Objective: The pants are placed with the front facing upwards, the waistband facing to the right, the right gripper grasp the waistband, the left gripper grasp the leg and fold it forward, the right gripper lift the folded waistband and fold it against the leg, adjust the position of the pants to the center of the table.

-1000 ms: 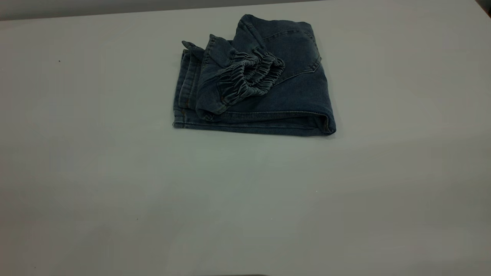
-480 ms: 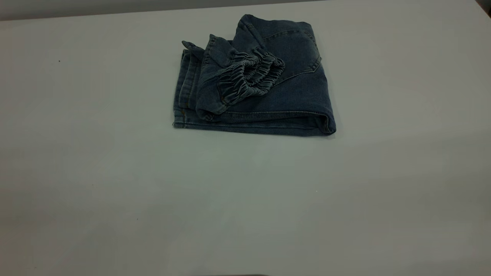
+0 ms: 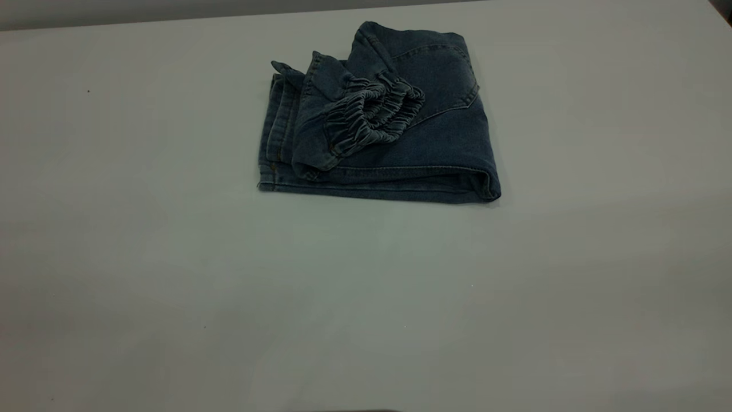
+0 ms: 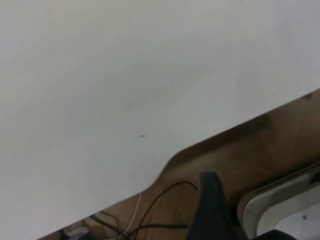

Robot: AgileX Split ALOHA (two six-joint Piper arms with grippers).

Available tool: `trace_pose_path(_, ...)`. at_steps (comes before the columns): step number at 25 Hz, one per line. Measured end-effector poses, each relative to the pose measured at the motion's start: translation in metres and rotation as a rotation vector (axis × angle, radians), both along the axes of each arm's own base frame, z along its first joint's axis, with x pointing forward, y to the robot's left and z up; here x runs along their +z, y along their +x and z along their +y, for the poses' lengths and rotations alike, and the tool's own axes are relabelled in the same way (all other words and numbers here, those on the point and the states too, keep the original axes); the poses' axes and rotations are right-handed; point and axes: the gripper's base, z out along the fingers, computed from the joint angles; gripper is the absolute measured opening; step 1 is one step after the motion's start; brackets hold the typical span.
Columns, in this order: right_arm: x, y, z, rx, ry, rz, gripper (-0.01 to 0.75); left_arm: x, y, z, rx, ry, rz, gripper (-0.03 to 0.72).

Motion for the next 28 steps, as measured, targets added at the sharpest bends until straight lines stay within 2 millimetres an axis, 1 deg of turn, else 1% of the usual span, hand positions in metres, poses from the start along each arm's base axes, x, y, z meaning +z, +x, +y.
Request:
trace_pose_path(3,0.000,0.000,0.000,0.000,-0.001,-0.006,0.566,0.000,0.000,0.000,-0.001,0.000,-0.001,0.482)
trace_pose_path(7,0.001,0.005,-0.002,-0.005,-0.032,-0.056,0.566,0.000,0.001,0.001,0.024,0.003,-0.008,0.482)
trace_pose_path(11,-0.004,0.007,-0.002,-0.003,-0.037,-0.042,0.566,0.001,0.003,0.005,0.092,0.003,-0.023,0.482)
trace_pose_path(15,-0.005,0.007,-0.002,-0.003,-0.037,-0.041,0.566,0.002,0.004,0.009,0.148,0.012,-0.037,0.482)
trace_pose_path(21,-0.005,0.007,-0.002,-0.003,-0.037,-0.041,0.566,0.002,0.005,0.010,0.161,0.017,-0.043,0.482)
trace_pose_path(24,-0.005,0.007,-0.002,-0.003,-0.037,-0.041,0.566,0.000,0.001,0.003,0.077,-0.022,0.004,0.482)
trace_pose_path(28,-0.005,0.007,-0.002,-0.003,-0.037,-0.041,0.566,-0.001,-0.007,-0.013,-0.149,-0.069,0.053,0.482)
